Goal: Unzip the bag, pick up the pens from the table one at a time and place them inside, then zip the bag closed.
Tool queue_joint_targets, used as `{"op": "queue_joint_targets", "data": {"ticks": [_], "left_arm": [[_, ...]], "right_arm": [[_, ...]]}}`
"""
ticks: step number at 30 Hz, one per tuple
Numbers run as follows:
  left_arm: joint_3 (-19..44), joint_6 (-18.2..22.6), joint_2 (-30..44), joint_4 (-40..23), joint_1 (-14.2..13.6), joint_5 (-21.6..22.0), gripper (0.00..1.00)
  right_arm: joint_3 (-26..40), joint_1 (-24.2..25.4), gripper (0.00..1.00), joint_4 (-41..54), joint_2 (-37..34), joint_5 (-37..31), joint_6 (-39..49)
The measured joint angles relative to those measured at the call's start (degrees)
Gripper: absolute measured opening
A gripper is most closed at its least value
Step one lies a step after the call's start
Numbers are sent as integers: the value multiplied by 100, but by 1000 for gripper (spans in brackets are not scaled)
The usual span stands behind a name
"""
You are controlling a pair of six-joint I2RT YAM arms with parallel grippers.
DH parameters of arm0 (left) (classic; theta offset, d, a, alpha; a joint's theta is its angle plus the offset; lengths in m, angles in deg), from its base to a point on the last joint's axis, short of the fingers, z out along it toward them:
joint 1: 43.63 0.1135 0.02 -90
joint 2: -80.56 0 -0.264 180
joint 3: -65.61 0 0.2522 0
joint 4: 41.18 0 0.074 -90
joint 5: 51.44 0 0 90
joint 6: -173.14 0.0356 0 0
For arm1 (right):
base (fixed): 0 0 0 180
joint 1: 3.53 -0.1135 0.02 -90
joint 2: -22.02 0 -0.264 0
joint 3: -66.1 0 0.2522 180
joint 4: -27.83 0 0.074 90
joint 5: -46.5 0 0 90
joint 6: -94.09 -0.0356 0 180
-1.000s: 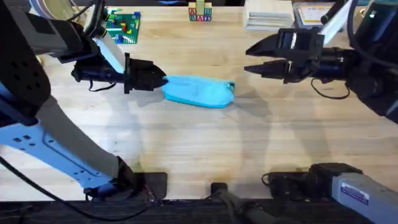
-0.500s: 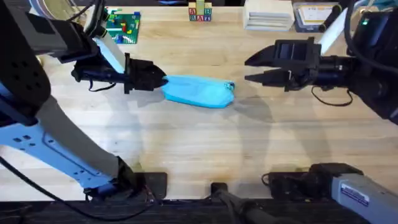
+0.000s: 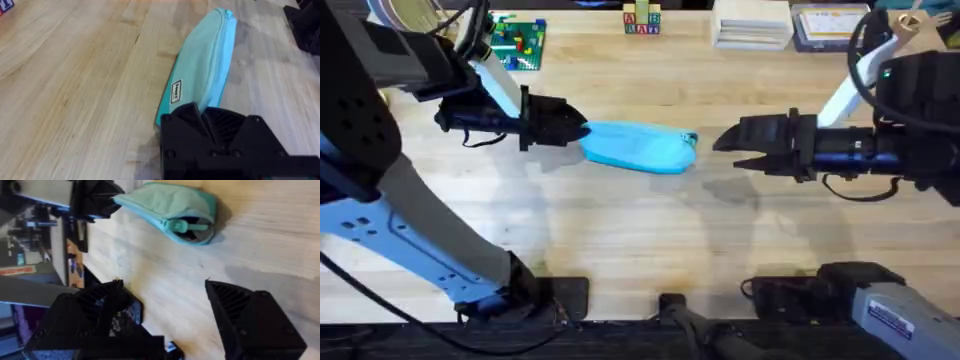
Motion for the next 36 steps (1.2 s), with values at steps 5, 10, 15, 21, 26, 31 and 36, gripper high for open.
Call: {"op": "queue_joint_targets", "data": {"ticks": [5, 10, 15, 21, 26, 31, 36], "left_arm": [[0, 0, 0, 1, 0, 0, 42], [0, 0, 0, 2, 0, 0, 42], [0, 0, 0, 0, 0, 0, 42], [0, 0, 0, 2, 0, 0, 42], [0, 0, 0, 0, 0, 0, 42], [0, 0, 0, 0, 0, 0, 42], [0, 0, 0, 0, 0, 0, 42]], "right_arm": [[0, 0, 997, -55, -299, -264, 185], [0, -2, 997, -512, -994, -152, 228], [0, -293, 997, -1123, -1423, -51, -30], [0, -650, 996, -1840, -1668, -15, -544], [0, -745, 996, -2209, -1766, -153, -969], [0, -789, 996, -2360, -1816, -186, -1261], [0, -955, 996, -2605, -1816, -229, -1479]]}}
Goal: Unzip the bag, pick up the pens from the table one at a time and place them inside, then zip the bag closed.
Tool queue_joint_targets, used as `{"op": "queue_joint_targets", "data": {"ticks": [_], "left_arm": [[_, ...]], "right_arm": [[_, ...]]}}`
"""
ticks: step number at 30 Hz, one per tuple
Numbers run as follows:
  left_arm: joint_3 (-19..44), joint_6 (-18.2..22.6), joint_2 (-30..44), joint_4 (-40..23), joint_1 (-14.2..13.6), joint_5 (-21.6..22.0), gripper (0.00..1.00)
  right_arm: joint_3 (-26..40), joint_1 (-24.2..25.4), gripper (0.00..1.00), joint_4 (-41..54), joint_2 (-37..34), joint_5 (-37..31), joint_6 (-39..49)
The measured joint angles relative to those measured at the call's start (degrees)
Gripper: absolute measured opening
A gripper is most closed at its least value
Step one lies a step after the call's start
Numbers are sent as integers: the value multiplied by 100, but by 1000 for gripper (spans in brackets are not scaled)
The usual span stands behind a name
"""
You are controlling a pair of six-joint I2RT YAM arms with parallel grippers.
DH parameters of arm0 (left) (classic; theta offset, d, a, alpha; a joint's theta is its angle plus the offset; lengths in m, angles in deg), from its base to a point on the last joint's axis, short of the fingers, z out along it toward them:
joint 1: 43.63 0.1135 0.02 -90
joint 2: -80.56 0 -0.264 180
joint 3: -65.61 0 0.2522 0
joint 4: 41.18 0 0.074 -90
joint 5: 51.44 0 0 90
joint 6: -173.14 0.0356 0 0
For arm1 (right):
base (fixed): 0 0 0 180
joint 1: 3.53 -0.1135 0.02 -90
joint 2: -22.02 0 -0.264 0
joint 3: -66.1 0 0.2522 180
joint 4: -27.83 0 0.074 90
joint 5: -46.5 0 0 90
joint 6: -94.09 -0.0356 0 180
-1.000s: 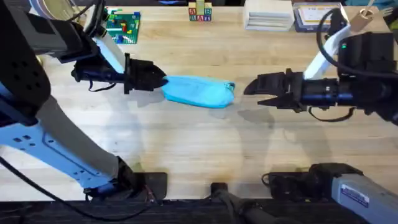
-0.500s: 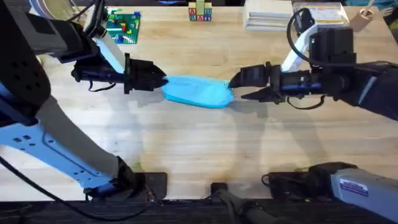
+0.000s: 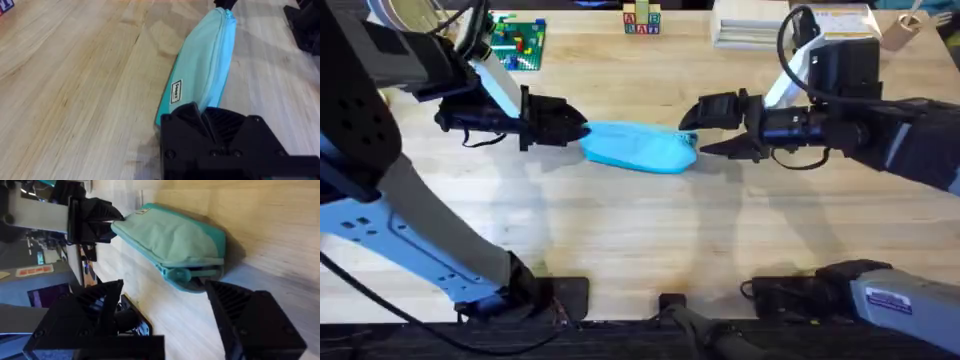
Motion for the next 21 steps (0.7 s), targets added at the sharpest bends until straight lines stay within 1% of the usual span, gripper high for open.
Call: {"op": "queue_joint_targets", "data": {"ticks": [5, 16, 21], "left_arm": [[0, 0, 0, 0, 0, 0, 42], [0, 0, 0, 0, 0, 0, 42], [0, 0, 0, 0, 0, 0, 42]], "right_arm": [[0, -200, 996, -117, -2, -141, -185], [0, -250, 997, -402, -2, -278, -406], [0, -362, 997, -445, -1, -384, -474]]}}
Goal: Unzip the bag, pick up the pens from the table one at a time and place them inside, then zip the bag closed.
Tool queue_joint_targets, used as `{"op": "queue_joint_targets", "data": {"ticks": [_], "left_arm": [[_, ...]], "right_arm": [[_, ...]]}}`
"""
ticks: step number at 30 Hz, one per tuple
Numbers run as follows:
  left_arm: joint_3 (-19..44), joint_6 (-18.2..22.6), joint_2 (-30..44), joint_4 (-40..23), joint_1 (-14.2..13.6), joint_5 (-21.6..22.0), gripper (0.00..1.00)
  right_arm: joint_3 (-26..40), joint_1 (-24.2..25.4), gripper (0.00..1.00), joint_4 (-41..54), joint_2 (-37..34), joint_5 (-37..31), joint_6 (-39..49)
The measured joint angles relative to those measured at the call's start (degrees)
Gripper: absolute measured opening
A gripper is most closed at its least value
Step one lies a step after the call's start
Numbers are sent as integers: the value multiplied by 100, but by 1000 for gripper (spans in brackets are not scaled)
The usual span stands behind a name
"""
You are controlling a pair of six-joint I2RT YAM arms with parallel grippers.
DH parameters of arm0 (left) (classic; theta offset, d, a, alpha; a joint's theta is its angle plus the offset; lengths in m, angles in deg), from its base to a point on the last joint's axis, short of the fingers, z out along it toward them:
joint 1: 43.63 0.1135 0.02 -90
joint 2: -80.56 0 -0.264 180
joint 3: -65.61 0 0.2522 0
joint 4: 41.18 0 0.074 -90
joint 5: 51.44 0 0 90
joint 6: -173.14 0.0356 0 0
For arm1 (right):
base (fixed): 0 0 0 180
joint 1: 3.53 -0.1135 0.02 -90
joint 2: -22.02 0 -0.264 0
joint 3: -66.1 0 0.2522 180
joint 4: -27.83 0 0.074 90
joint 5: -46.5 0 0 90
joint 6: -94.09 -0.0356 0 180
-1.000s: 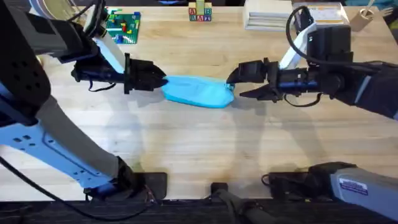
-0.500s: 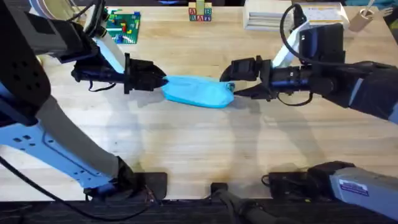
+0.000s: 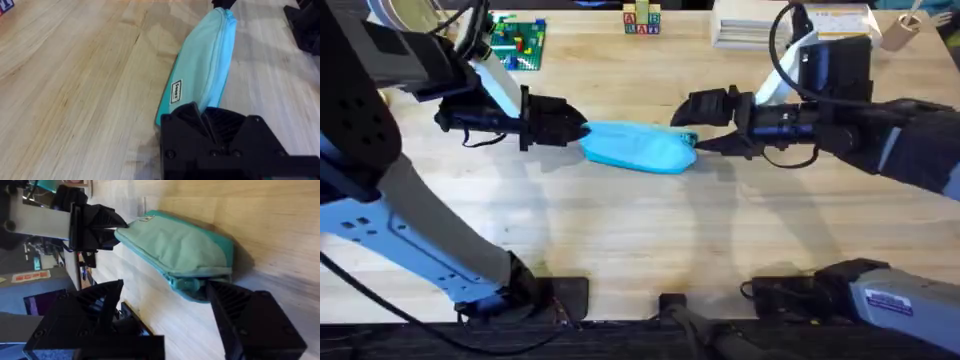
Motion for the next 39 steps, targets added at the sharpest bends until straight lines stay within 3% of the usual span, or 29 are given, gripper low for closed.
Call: {"op": "queue_joint_targets", "data": {"ticks": [23, 39], "left_arm": [[0, 0, 0, 0, 9, 7, 42], [0, 0, 0, 1, 9, 2, 42]], "right_arm": [[0, -74, 997, -946, 31, 627, -325], [0, -339, 997, -1055, 1618, 869, -422]]}}
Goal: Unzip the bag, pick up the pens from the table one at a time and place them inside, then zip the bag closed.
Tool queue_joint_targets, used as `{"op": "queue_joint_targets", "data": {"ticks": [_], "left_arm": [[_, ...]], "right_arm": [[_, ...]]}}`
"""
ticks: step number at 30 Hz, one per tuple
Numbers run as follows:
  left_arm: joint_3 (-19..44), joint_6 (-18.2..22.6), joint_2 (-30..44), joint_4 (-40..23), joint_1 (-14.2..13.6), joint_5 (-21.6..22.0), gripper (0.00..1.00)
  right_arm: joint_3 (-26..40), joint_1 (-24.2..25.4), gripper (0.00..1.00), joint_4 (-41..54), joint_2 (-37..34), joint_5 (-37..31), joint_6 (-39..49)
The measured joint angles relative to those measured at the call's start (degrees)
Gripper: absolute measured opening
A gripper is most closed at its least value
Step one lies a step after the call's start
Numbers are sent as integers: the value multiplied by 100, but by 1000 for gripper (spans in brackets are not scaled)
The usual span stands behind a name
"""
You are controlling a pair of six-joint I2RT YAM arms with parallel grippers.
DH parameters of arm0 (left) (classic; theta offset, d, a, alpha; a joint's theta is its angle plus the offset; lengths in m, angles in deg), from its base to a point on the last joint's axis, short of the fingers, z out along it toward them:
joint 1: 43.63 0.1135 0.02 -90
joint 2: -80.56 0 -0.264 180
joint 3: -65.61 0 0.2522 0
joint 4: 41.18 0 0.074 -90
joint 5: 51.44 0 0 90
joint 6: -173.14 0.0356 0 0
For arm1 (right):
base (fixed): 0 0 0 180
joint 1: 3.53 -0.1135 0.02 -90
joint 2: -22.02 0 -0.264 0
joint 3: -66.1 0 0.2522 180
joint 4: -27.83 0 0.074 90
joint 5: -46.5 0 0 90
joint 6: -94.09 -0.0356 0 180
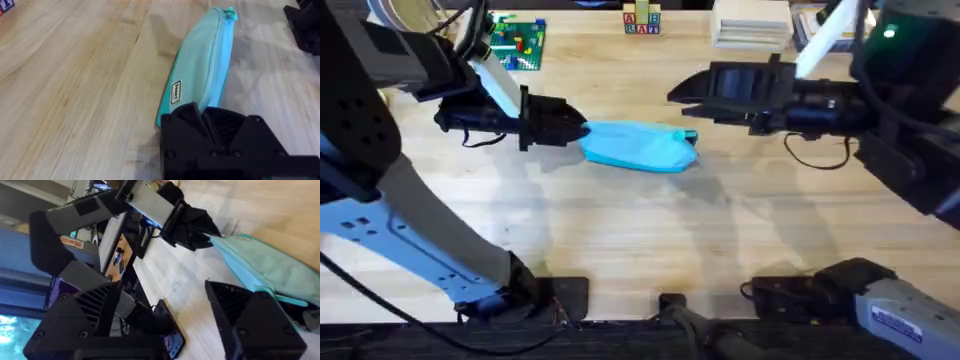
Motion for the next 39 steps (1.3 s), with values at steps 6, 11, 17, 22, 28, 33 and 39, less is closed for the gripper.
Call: {"op": "queue_joint_targets", "data": {"ticks": [6, 11, 17, 22, 28, 33, 39], "left_arm": [[0, 0, 0, 0, 0, 0, 42], [0, 0, 0, -1, 0, 0, 42], [0, 0, 0, -4, 0, 0, 42], [0, -1, 0, -4, 0, 0, 42], [0, 0, 0, -3, 0, 0, 42], [0, 0, 0, -4, 0, 0, 42], [0, 0, 0, -4, 0, 0, 42]], "right_arm": [[0, -1, 996, 169, 422, -40, 197], [0, -1, 996, 640, 649, -180, 515], [32, -1, 996, 1284, 790, -380, 930], [484, -3, 996, 2708, 790, -833, 1610], [1542, -1, 995, 4300, 790, -1721, 2650], [2212, -1, 996, 5076, 809, -2439, 3361], [2541, -1, 996, 5714, 829, -3064, 4045]]}}
